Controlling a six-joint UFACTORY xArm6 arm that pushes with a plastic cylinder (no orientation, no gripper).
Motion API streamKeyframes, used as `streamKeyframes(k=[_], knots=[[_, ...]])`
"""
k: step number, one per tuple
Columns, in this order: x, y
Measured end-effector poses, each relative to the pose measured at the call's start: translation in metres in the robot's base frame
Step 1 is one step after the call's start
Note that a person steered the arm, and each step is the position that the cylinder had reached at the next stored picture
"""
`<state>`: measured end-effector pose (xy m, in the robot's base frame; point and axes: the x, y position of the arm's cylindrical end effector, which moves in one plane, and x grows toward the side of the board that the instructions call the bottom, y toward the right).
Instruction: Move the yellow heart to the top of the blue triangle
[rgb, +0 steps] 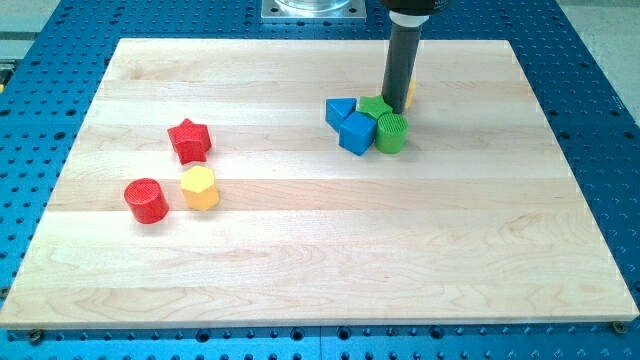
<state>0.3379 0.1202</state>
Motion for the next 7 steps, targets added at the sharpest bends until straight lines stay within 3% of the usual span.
streamKeyframes(k=[1,2,4,7], knots=[[-0.007,0.100],[-0.040,0.088],[-0.044,-0.019],[-0.011,0.000]])
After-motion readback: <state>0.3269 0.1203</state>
